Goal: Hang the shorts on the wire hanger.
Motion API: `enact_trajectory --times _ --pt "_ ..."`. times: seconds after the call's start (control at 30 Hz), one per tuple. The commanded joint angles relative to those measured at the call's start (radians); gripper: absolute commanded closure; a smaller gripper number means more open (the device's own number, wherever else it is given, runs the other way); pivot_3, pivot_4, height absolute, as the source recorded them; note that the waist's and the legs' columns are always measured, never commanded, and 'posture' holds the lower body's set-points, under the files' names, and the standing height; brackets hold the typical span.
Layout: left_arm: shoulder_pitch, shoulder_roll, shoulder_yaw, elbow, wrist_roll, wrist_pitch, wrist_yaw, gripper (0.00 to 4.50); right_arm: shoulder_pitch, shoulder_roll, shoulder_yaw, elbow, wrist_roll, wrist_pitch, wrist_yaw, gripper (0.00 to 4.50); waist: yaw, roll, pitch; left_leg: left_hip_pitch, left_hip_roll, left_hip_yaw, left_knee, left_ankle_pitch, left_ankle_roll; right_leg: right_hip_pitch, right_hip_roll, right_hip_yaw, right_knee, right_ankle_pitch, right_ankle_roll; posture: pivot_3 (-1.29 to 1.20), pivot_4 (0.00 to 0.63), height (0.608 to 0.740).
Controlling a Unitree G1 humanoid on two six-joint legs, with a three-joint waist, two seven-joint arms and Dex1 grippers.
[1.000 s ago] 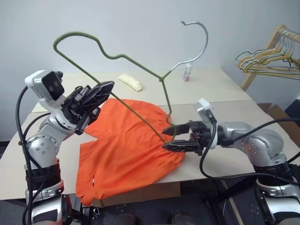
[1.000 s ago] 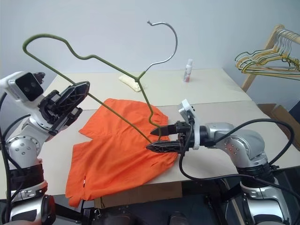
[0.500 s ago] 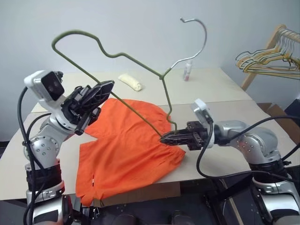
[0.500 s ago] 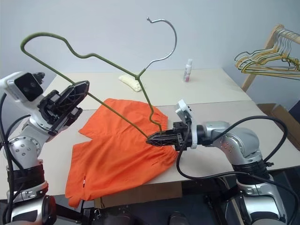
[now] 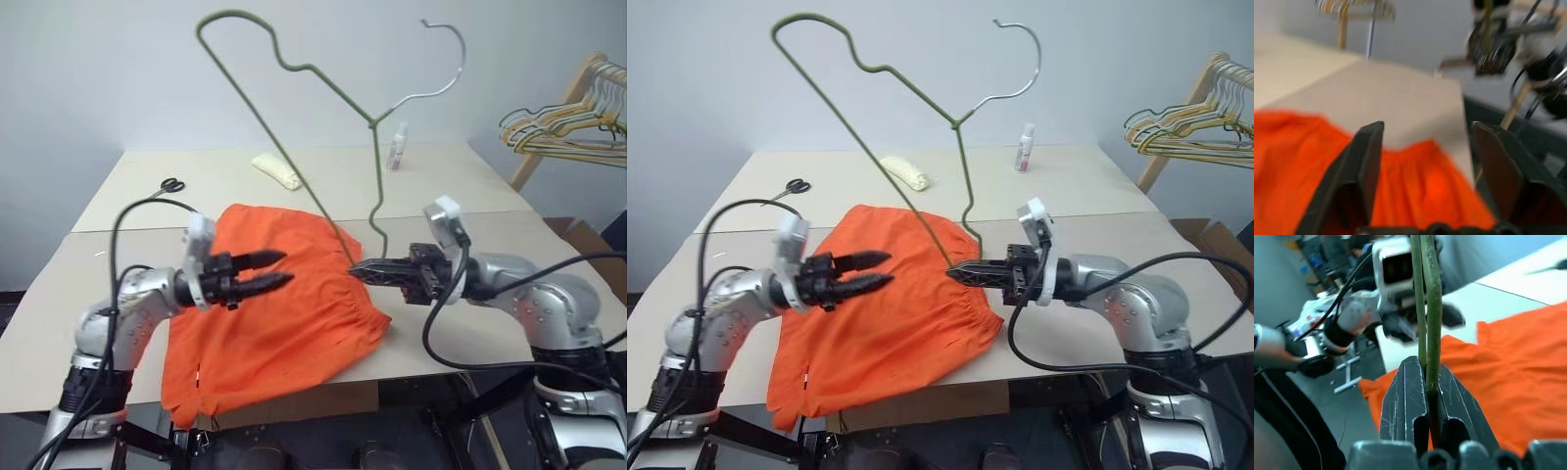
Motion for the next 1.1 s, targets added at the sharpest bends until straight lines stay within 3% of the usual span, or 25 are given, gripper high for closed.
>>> enact_trajectory --times 0.03,0.33,0.5,0.73,1.1 --pt "0.007 0.062 -0.048 -0.026 0.134 -0.110 -0.039 0.03 0.070 -0.098 -0.093 0.007 0.053 0.109 -0.024 4.50 0.002 0.000 0.000 0.000 0.000 0.000 0.000 0.000 0.000 0.000 0.000 0.000 0.000 0.000 0.000 0.08 0.000 0.740" --pt "0.033 0.179 -0.094 -0.084 0.260 -0.277 -0.177 0.03 0.320 -0.422 -0.130 0.176 0.069 0.277 0.208 4.50 -0.003 0.001 0.000 -0.002 0.001 0.003 0.002 -0.002 0.004 0.000 -0.002 0.000 -0.001 0.000 0.000 0.07 0.000 0.740" --pt "0.042 0.196 -0.095 -0.098 0.288 -0.310 -0.198 0.03 0.326 -0.547 0.034 0.338 -0.047 0.269 0.345 4.50 -0.007 0.002 0.000 0.002 0.004 0.005 0.002 -0.002 0.004 0.003 0.001 0.000 -0.001 0.000 0.001 0.08 0.000 0.740" --pt "0.051 0.190 -0.088 -0.120 0.298 -0.322 -0.185 0.03 0.169 -0.544 0.268 0.492 -0.224 0.225 0.457 4.50 -0.014 0.004 0.000 0.002 0.004 0.007 0.002 -0.002 0.004 0.003 0.002 0.002 0.000 0.000 0.001 0.10 0.000 0.740" --pt "0.094 0.198 -0.072 -0.157 0.271 -0.301 -0.186 0.03 0.070 -0.489 0.359 0.561 -0.320 0.177 0.548 4.50 0.000 0.004 0.000 0.002 0.004 0.006 0.003 -0.002 0.004 0.003 0.002 0.002 0.000 0.000 0.002 0.12 0.000 0.740"
